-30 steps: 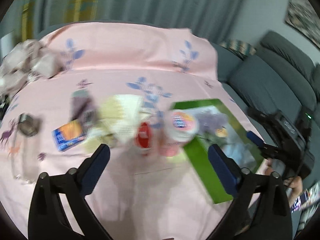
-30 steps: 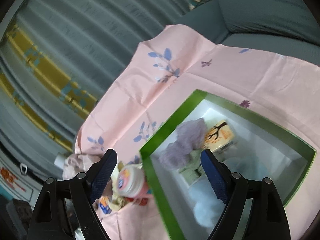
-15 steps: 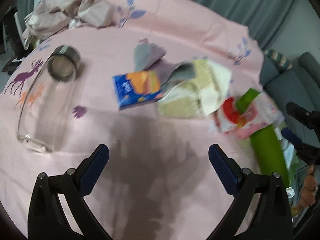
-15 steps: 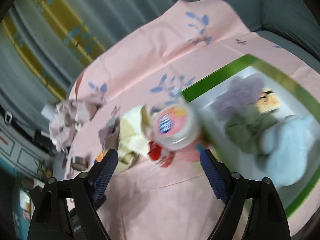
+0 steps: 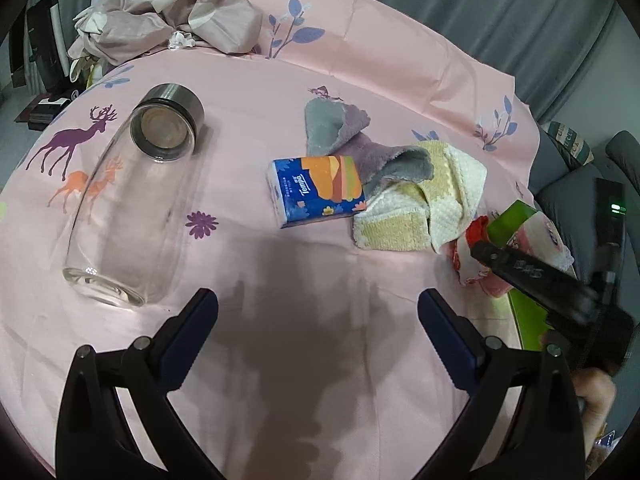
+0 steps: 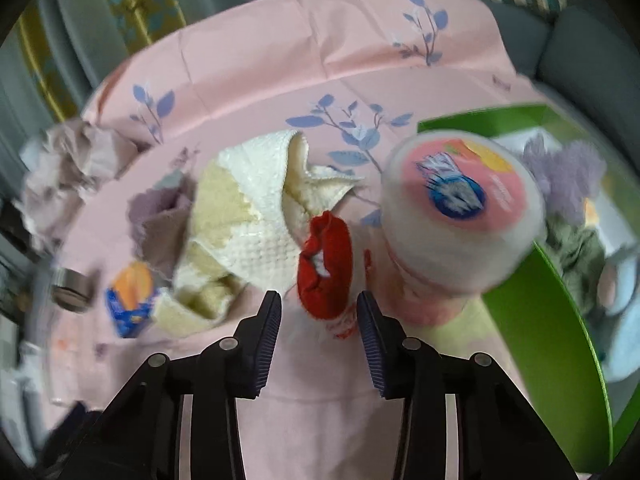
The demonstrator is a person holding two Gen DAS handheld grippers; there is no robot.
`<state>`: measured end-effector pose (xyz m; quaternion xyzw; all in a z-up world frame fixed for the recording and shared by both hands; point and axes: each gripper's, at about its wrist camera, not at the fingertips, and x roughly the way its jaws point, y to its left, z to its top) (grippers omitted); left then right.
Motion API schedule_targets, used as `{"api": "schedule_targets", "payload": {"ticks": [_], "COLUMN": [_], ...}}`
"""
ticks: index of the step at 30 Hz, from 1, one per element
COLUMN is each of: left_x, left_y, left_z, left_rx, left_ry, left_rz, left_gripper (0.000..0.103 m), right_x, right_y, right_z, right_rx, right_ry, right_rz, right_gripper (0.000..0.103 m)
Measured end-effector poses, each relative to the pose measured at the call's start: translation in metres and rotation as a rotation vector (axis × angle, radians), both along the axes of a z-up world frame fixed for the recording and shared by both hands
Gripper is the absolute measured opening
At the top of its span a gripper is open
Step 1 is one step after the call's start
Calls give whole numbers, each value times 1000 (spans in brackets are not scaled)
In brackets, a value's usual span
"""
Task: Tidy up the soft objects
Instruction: 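Move the right gripper back to the red-and-white sock on the pile, then grasp the red-and-white sock with the right gripper and lift it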
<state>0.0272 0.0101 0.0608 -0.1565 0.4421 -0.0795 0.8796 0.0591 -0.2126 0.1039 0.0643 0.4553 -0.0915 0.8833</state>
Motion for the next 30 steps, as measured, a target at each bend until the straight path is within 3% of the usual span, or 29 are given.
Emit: {"api": "schedule_targets", "payload": {"ticks": [2, 6, 12, 14, 18, 20, 24, 26, 30], "left_x": [0, 1, 2, 2, 2, 2, 1, 2, 3], "left_y": [0, 1, 5, 6, 12, 17, 29, 33, 31], "left_z": [0, 0, -1, 0, 2, 2, 5, 5, 3], "left_rx": [11, 6, 10, 8, 7, 3, -13, -18, -14], "left_ry": [0, 0, 6, 5, 0, 1, -4, 0, 19], "left_rz": [6, 5, 19, 21, 38, 54, 91, 98, 88], "left_gripper": [99, 99, 99, 99, 99, 99, 99, 99, 99], "right_x": [8, 18, 13, 8, -11, -21, -31, -32, -31], "right_y": [5, 11, 21, 22, 25, 31, 49, 58, 68], "right_z": [-6, -15, -11, -6, 9, 9, -3, -12, -22], "right_rx": [-86, -130, -207, -166, 42, 217, 417, 456, 363], "right_ry": [21, 60, 31, 21, 20, 71, 190, 243, 297], "right_rz": [-17, -3, 27, 49, 162, 293, 443, 477, 455], "right_gripper": [42, 38, 29, 29, 29, 29, 29, 29, 29]}}
